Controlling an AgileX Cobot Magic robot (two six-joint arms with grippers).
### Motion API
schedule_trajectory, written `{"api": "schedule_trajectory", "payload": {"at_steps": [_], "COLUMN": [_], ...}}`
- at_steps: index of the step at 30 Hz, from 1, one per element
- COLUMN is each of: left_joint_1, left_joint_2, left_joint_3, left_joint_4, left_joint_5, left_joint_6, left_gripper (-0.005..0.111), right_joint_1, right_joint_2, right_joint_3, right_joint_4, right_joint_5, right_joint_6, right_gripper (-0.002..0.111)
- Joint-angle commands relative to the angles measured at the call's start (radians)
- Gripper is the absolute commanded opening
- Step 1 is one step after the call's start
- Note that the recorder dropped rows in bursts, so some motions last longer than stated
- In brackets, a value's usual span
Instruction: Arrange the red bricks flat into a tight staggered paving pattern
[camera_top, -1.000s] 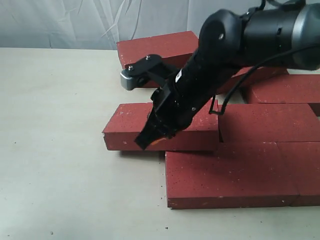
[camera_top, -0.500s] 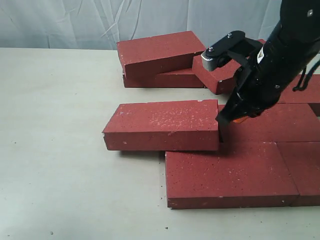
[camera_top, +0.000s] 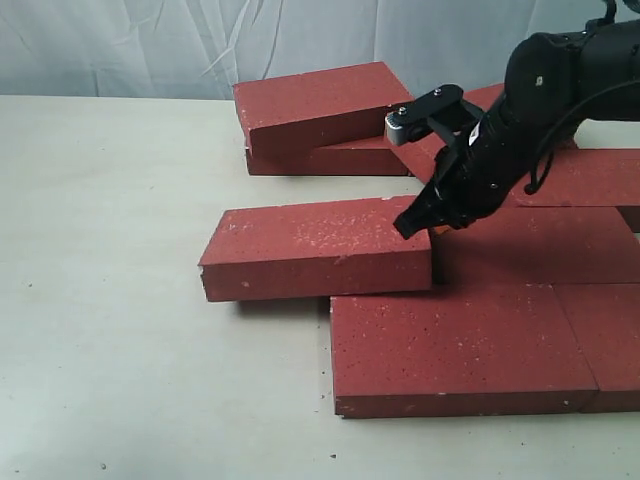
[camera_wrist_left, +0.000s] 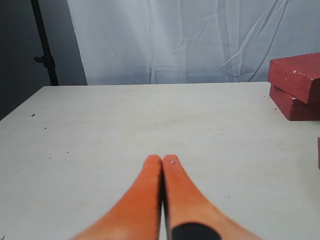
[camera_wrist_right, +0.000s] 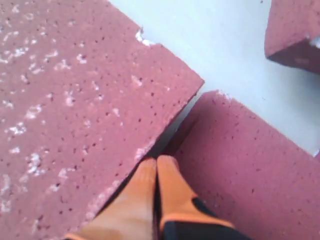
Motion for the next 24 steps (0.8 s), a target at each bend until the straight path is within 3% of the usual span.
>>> {"api": "schedule_trajectory", "payload": {"at_steps": [1, 12, 16, 20, 24], "left_joint_1": [0.0, 0.0, 0.0, 0.0, 0.0], "left_joint_2": [-0.005, -0.005, -0.005, -0.005, -0.005], "left_joint_3": [0.001, 0.001, 0.001, 0.001, 0.001], "left_joint_4": [0.002, 0.002, 0.002, 0.002, 0.002], "left_joint_5": [-0.007, -0.007, -0.007, -0.007, -0.007], "left_joint_6": [-0.005, -0.005, -0.005, -0.005, -0.005], "left_gripper": [0.0, 0.0, 0.0, 0.0, 0.0], "right_joint_1": [-0.004, -0.004, 0.004, 0.067, 0.149], "right_joint_2": [0.031, 0.022, -0.014, -0.027, -0.018], "right_joint_3": [-0.03, -0.085, -0.168, -0.189, -0.182], "right_joint_4": [0.004, 0.001, 0.105, 0.336, 0.31], "right_joint_5": [-0.019, -0.11, 0.0, 0.292, 0.376], "right_joint_6": [-0.01, -0.008, -0.014, -0.274, -0.374], "right_gripper": [-0.001, -0.001, -0.001, -0.001, -0.001]}}
